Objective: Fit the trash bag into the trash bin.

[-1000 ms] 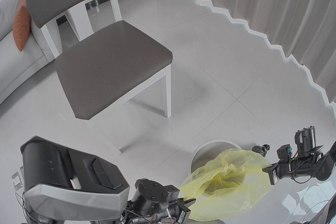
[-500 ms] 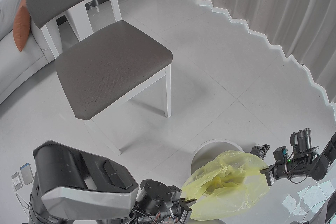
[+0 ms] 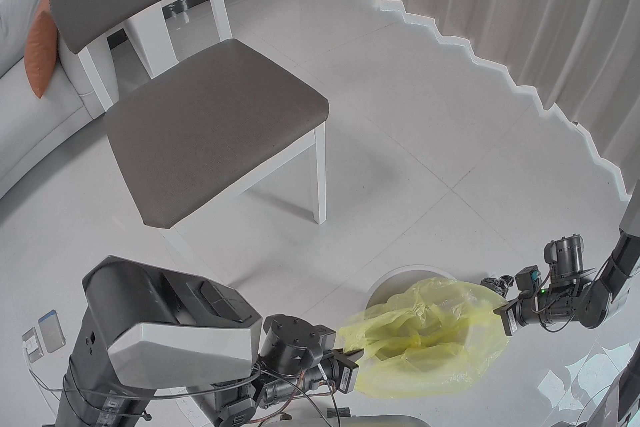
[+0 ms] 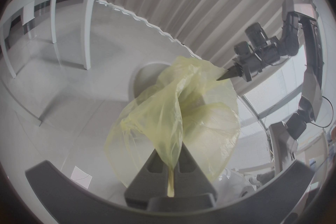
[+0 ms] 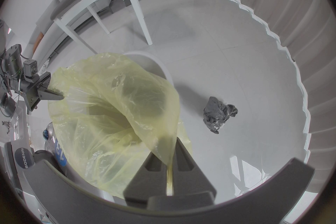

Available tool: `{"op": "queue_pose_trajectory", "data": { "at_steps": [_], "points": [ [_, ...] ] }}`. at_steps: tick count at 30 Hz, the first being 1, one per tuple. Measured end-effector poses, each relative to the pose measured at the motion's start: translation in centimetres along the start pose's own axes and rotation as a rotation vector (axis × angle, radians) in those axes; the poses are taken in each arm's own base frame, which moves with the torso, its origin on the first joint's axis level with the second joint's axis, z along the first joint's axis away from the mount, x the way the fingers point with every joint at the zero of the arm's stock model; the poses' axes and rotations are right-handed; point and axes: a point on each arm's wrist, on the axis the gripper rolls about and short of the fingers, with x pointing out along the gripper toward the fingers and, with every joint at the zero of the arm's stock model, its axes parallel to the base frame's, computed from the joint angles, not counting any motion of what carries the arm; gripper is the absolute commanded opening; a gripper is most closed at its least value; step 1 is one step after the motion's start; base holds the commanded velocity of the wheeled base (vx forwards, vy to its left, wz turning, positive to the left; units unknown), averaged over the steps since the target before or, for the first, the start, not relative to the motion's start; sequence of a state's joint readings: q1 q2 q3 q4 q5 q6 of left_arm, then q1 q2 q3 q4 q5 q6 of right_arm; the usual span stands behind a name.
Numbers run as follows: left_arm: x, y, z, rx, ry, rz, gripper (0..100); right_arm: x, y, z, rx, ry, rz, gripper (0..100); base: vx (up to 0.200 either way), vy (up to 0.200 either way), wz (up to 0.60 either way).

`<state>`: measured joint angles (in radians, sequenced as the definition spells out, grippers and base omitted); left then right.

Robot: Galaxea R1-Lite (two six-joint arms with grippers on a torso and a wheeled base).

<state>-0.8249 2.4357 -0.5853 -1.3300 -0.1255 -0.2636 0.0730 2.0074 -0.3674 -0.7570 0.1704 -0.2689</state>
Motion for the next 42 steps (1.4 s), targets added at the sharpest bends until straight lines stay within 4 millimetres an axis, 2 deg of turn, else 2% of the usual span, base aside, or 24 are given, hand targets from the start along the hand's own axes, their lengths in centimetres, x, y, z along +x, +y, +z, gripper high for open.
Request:
{"op": "queue_pose_trajectory", "data": {
  "at_steps": [7, 16, 29, 37, 42],
  "points": [
    [-0.9, 0.2, 0.4, -0.007, -0.006, 0.011, 0, -0.2, -0.4, 0.1, 0.006, -0.009, -0.007, 0, 0.0, 0.0, 0.0],
    [-2.7, -0.9, 1.2, -0.026, -0.036, 0.019, 0, -2.4, -0.4, 0.4, 0.003, -0.056, -0.029, 0, 0.0, 0.0, 0.0],
    [-5.3, -3.7, -0.6, -0.049, 0.017, -0.019, 0, -5.6, 1.0, -2.1, -0.019, 0.017, -0.007, 0, 0.0, 0.0, 0.0],
    [-5.0, -4.2, -1.6, -0.034, 0.039, -0.033, 0, -6.2, 1.5, -3.1, -0.03, 0.036, 0.0, 0, 0.0, 0.0, 0.0],
    [-4.0, -4.0, -2.5, -0.027, 0.047, -0.033, 0, -5.4, 1.3, -3.1, -0.029, 0.053, 0.003, 0, 0.0, 0.0, 0.0]
  ]
}}
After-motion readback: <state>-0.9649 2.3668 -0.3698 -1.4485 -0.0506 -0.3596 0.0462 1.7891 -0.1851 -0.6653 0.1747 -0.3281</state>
